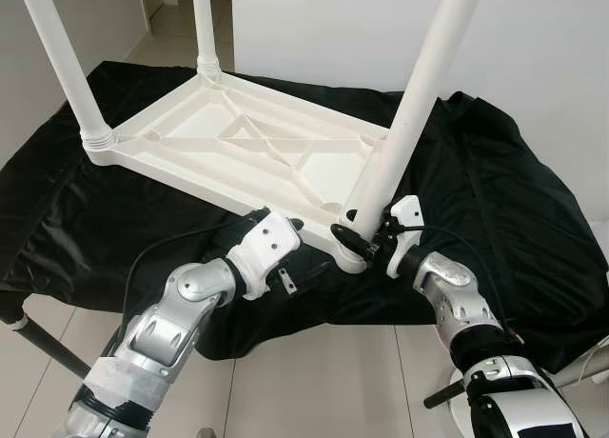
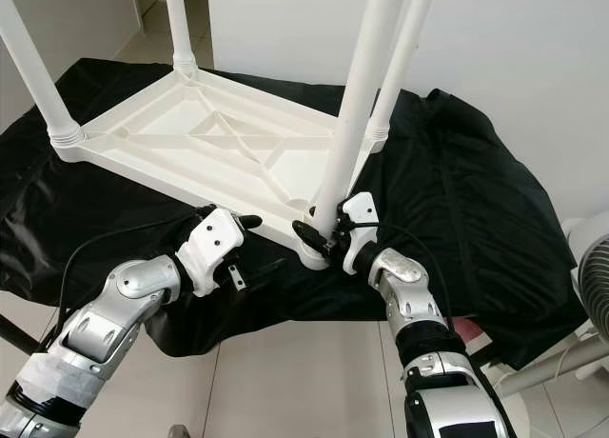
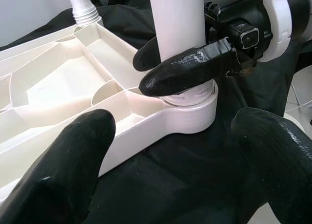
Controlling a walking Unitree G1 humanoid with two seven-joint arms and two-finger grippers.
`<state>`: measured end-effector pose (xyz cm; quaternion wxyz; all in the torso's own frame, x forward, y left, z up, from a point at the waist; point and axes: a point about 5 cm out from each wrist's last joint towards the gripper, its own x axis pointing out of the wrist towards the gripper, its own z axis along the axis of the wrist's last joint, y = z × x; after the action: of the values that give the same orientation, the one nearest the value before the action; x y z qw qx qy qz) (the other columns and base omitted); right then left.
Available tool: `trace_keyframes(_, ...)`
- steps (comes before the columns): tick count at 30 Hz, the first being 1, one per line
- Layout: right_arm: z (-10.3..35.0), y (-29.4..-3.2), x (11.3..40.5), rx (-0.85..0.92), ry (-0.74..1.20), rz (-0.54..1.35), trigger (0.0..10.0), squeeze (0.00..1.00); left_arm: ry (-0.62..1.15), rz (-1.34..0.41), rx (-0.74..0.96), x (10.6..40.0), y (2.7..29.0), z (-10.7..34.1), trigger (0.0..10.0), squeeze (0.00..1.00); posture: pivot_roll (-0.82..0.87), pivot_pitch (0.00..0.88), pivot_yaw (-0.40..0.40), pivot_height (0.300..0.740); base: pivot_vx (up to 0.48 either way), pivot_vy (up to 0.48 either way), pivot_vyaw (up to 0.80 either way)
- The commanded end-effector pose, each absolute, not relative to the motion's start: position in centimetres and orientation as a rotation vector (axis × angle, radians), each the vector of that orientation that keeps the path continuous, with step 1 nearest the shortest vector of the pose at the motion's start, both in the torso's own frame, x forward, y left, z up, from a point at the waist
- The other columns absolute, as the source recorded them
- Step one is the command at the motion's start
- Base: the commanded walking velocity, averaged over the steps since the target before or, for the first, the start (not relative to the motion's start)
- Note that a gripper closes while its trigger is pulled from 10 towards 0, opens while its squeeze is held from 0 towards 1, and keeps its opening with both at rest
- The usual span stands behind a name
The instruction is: Building children table
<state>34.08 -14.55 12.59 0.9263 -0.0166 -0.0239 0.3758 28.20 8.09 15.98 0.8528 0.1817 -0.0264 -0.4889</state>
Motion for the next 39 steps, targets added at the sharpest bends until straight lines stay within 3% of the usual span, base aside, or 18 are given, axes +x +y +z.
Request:
trace_keyframes(1, 12.6, -15.1, 34.2, -0.009, -0.05, 0.758, 10.0, 0.0, -0.042, -1.059, 0.392, 28.2, 7.9, 15.7, 10.0, 0.0, 0.04, 0.014, -0.09, 0.74, 0.0, 0.0, 0.0)
trace_keyframes(12, 12.0, -15.4, 33.9, -0.042, -0.009, 0.617, 10.0, 0.0, -0.04, -1.068, 0.39, 28.0, 7.7, 15.5, 10.0, 0.0, 0.04, 0.003, -0.102, 0.74, 0.0, 0.0, 0.0)
trace_keyframes(33, 11.1, -11.6, 30.6, 0.106, -0.017, 0.03, 10.0, 0.0, -0.042, -1.084, 0.391, 27.8, 7.5, 15.4, 10.0, 0.0, 0.04, 0.0, -0.106, 0.74, 0.0, 0.0, 0.0)
trace_keyframes(39, 11.6, -10.7, 30.3, 0.125, -0.02, 0.071, 10.0, 0.0, -0.029, -1.097, 0.399, 27.6, 7.6, 15.2, 10.0, 0.0, 0.03, 0.0, -0.095, 0.74, 0.0, 0.0, 0.0)
